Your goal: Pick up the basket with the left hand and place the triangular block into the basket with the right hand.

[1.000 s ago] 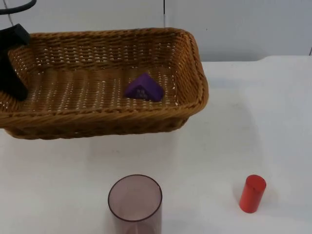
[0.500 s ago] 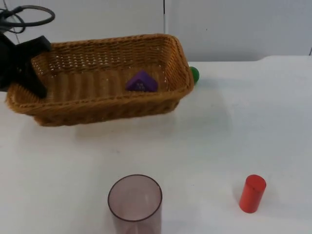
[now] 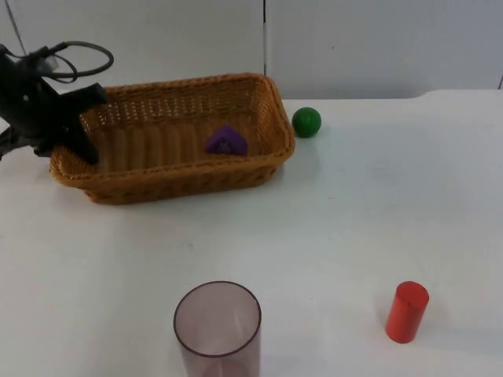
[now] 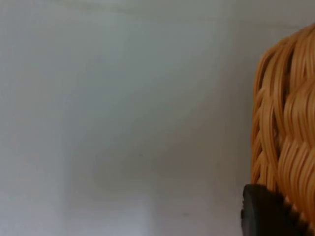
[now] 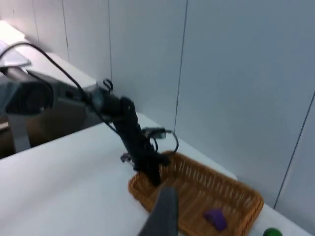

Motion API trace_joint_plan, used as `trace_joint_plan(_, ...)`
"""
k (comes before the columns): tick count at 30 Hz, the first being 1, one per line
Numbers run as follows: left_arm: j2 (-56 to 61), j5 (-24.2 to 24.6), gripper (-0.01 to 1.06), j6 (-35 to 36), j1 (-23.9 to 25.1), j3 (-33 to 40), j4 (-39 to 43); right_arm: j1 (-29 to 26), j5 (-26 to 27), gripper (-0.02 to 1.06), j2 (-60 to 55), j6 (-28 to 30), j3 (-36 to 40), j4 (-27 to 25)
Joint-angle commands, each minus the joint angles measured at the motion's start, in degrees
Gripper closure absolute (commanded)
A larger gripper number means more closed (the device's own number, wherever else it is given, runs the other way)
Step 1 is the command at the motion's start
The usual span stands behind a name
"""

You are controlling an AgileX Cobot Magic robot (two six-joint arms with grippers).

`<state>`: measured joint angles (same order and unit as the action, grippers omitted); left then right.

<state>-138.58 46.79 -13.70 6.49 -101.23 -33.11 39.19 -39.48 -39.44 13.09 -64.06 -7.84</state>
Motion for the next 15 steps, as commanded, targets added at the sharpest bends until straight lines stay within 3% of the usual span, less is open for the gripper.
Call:
trace_joint_plan(1, 0.3, 0.3, 0.73, 1.0, 0.2, -0.7, -0.5, -0.2, 0.2, 0.30, 0.7, -0.1, 0.5, 0.2)
trace_joint_plan(2, 0.3, 0.3, 0.73, 1.0, 0.2, -0.7, -0.5, -0.2, 0.2, 0.30, 0.7, -0.1, 0.5, 0.2)
trace_joint_plan(5, 0.3, 0.3, 0.39, 0.5, 0.4, -1.0, -0.4, -0.2, -0.2, 0.30, 0.6, -0.1, 0.5, 0.4)
trace_joint_plan(6, 0.4, 0.8, 0.31, 0.5, 0.8, -1.5, -0.2, -0.2, -0.2, 0.30, 0.6, -0.1, 0.5, 1.2)
trace_joint_plan(7, 0.4, 0.8, 0.31, 0.5, 0.8, -1.5, -0.2, -0.2, -0.2, 0.30, 0.6, -0.1, 0.5, 1.2)
trace_joint_plan(9, 1.8, 1.5, 0.16, 0.5, 1.7, -2.0, 0.8, -0.2, -0.2, 0.30, 0.6, -0.1, 0.5, 1.8)
trace_joint_plan(12, 4.6, 1.2, 0.11, 0.7, 2.6, -2.0, 4.1, -0.2, -0.1, 0.30, 0.6, -0.1, 0.5, 2.2)
trace_joint_plan(15, 9.0, 3.5, 0.10, 8.5, 2.8, -2.0, 17.3, -0.2, -0.2, 0.30, 0.6, -0.1, 0.5, 4.6)
